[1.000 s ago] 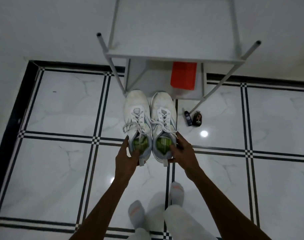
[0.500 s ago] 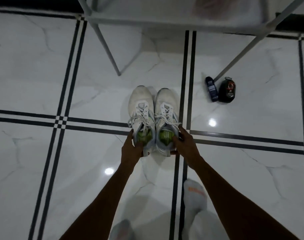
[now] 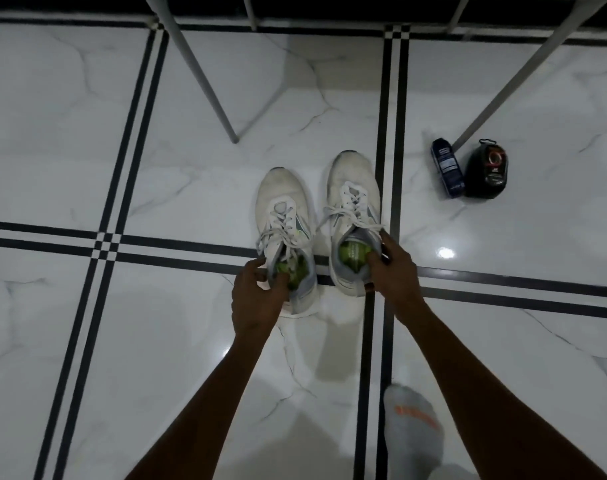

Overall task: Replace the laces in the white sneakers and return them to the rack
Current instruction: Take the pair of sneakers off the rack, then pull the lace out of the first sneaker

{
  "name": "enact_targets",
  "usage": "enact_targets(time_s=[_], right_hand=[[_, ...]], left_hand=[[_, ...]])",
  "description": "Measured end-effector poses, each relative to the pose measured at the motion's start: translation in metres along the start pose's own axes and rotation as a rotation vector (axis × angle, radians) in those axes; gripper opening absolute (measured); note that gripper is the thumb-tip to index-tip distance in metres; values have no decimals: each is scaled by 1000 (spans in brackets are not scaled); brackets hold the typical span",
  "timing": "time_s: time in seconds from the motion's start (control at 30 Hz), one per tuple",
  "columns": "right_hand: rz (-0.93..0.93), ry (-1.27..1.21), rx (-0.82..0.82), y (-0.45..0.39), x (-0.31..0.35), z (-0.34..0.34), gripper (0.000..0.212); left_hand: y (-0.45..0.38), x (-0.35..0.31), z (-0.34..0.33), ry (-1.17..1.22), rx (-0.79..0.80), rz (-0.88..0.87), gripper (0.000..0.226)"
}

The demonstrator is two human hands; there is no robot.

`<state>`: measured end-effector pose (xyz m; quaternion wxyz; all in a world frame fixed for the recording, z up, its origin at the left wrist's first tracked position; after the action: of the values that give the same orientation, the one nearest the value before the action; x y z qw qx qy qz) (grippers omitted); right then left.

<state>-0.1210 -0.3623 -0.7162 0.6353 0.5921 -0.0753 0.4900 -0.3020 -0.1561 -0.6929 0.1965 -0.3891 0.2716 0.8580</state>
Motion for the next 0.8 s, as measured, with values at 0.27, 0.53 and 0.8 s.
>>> enact_targets(time_s=[0.27,0.53,0.8], right_hand=[[422,448,-394,0,66,34,51],[489,606,232,14,89,-90,22],[524,565,265,0,93,-91,8]], left_hand=[[-39,-24,15,-15,-139,-412,24],[-62,-30,2,-47,42,-582,32],[-91,-23,1,-48,136,-519,6]])
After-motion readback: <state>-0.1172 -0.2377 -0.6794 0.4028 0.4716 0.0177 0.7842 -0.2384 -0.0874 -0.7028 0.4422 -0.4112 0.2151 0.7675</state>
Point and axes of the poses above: each hand's wrist, its own y-axis away from the middle knuckle, its own z-axis out of the back of the hand, x = y × z, the point moved 7 cm from there along -y, towards the middle knuckle, and after that the axes turned 9 degrees about -z, right-handed, at the moved point
